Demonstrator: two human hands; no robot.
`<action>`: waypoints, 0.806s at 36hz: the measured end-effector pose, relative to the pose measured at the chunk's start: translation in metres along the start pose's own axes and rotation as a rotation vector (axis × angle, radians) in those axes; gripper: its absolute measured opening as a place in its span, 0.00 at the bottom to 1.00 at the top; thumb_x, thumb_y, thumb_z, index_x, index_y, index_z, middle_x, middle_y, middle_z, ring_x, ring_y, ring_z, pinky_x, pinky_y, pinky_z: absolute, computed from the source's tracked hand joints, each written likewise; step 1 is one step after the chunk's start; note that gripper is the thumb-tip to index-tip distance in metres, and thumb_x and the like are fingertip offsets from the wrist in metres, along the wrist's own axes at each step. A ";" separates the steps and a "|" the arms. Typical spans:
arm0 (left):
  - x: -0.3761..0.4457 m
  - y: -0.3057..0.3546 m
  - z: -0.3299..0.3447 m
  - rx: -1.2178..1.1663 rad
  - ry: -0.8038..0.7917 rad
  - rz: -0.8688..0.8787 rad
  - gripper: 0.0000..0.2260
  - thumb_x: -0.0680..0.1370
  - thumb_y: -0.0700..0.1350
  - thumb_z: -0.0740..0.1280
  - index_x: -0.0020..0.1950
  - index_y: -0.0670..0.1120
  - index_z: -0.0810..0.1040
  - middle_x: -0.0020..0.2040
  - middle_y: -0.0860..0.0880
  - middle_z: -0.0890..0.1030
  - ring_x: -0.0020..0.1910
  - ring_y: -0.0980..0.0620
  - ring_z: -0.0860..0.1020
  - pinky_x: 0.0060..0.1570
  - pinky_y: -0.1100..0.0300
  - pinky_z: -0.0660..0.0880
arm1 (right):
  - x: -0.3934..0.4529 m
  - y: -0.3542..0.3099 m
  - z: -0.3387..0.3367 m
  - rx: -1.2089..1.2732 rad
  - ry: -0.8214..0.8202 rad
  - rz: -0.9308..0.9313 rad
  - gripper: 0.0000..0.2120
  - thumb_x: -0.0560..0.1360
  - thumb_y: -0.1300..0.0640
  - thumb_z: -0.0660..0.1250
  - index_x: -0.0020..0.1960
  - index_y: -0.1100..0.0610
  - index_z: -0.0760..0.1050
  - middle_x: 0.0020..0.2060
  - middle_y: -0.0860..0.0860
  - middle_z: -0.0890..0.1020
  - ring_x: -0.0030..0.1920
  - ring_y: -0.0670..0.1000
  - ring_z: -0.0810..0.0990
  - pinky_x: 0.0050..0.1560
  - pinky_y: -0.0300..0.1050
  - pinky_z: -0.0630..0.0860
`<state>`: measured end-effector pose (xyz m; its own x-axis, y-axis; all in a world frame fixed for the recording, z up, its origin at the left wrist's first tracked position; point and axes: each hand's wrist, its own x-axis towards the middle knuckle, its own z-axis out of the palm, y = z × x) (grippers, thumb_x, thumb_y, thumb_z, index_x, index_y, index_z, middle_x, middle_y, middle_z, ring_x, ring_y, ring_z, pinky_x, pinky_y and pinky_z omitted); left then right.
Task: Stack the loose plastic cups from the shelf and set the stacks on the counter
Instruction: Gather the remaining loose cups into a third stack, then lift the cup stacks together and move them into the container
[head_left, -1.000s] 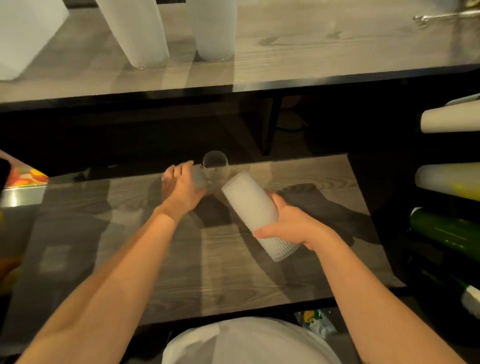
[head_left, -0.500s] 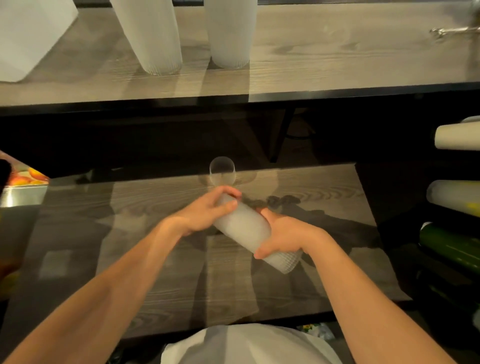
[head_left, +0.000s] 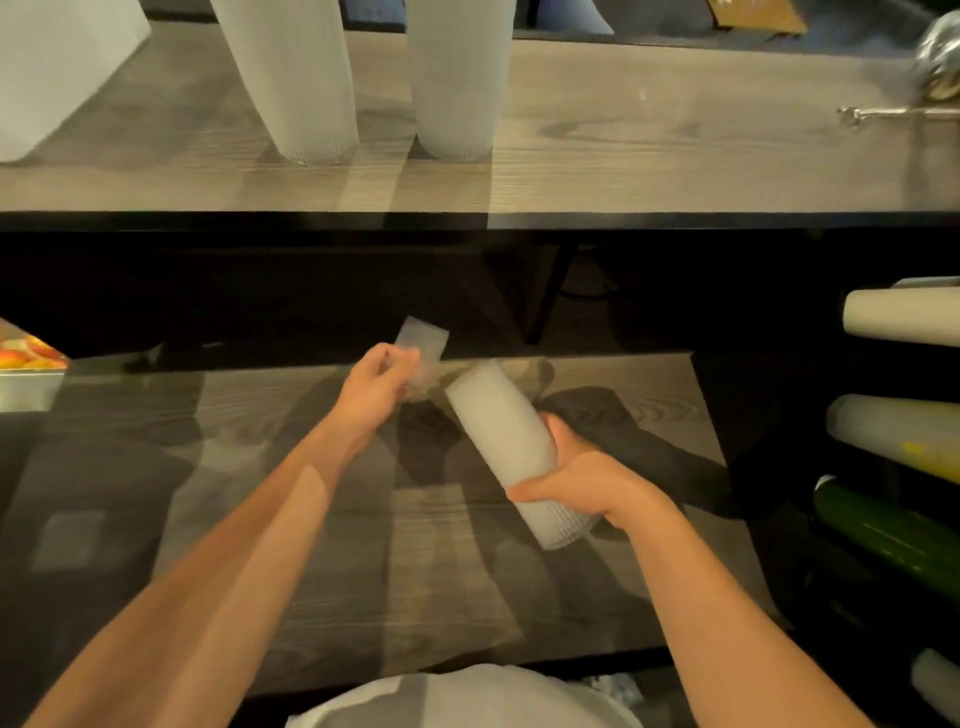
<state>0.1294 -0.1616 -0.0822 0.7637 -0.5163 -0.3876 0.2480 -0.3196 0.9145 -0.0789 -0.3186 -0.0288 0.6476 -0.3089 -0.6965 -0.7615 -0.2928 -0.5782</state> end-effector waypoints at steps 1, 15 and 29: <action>-0.005 0.004 -0.003 -0.195 -0.018 -0.011 0.09 0.77 0.56 0.69 0.51 0.52 0.77 0.51 0.50 0.80 0.54 0.47 0.79 0.58 0.49 0.76 | -0.001 -0.001 0.001 -0.006 -0.001 0.001 0.51 0.67 0.50 0.79 0.79 0.45 0.51 0.67 0.49 0.72 0.64 0.51 0.72 0.65 0.53 0.72; -0.061 0.027 -0.032 0.405 -0.494 -0.091 0.28 0.75 0.64 0.68 0.71 0.58 0.68 0.65 0.57 0.75 0.63 0.58 0.74 0.68 0.53 0.70 | -0.024 -0.024 0.018 -0.145 -0.102 -0.067 0.54 0.68 0.48 0.79 0.82 0.49 0.47 0.70 0.49 0.70 0.63 0.48 0.71 0.57 0.43 0.69; -0.114 0.032 -0.031 1.287 -0.138 0.948 0.38 0.69 0.50 0.74 0.77 0.53 0.63 0.78 0.47 0.62 0.76 0.42 0.60 0.76 0.40 0.52 | -0.041 -0.067 0.026 0.041 -0.141 -0.191 0.39 0.69 0.37 0.75 0.74 0.40 0.61 0.60 0.42 0.78 0.59 0.45 0.77 0.59 0.47 0.75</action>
<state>0.0686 -0.0877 -0.0050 0.2682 -0.9494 0.1635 -0.9583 -0.2455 0.1461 -0.0547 -0.2630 0.0278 0.7725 -0.1206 -0.6234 -0.6274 -0.2961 -0.7202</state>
